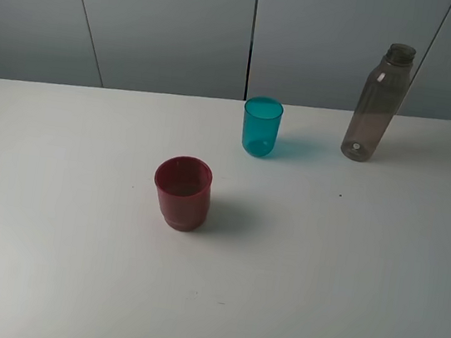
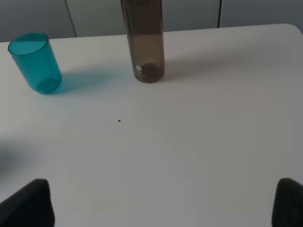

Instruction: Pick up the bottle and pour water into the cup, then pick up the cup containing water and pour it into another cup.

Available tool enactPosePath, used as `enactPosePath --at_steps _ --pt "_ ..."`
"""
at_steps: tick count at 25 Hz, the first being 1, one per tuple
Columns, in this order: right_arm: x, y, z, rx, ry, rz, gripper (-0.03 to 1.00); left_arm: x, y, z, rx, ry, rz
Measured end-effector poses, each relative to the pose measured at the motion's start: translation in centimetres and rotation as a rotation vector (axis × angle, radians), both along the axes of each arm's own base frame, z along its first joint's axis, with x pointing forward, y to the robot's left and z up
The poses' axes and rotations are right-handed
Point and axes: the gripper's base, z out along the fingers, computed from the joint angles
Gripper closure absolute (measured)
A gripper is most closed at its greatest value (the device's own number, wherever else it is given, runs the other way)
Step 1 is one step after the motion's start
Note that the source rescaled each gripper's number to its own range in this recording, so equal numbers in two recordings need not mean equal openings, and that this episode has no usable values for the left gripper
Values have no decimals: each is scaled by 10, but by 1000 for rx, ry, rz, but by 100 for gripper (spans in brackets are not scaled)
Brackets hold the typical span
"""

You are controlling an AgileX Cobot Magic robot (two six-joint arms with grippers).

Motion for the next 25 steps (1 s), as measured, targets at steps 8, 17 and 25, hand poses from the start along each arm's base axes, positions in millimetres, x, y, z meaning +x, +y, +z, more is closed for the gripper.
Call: enactPosePath --at_steps 8,17,25 --pt "0 0 0 0 0 0 -3 0 0 0 0 0 0" --pt "0 0 0 3 0 -1 -3 0 0 0 0 0 0" --pt "0 0 0 3 0 -1 -3 0 0 0 0 0 0"
